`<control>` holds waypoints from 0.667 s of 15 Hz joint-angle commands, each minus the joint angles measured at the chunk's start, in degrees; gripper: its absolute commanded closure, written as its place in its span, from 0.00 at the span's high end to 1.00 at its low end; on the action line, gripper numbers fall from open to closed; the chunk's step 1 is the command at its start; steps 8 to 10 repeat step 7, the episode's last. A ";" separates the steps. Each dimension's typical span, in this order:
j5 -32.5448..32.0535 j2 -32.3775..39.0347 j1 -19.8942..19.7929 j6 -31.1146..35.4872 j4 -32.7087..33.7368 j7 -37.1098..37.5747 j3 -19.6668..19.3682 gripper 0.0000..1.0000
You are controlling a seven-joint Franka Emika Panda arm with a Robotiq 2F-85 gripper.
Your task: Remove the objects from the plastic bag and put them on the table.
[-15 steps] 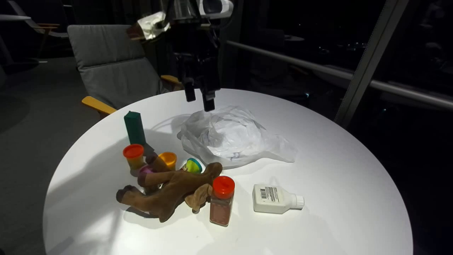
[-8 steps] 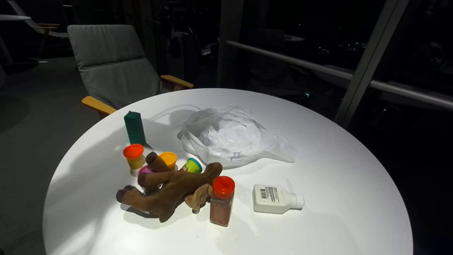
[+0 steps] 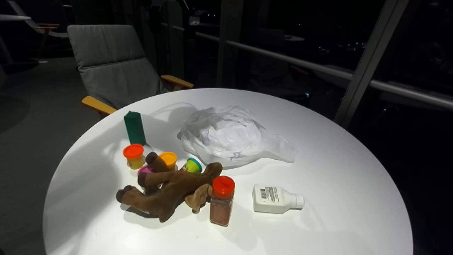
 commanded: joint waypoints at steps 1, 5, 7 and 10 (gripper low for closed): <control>-0.03 0.00 -1.07 -0.16 0.08 -0.11 1.07 1.00; -0.03 0.02 -1.07 -0.17 -0.05 -0.34 1.09 1.00; -0.03 0.02 -1.07 -0.18 -0.05 -0.37 1.09 1.00; -0.03 0.02 -1.07 -0.18 -0.05 -0.37 1.09 1.00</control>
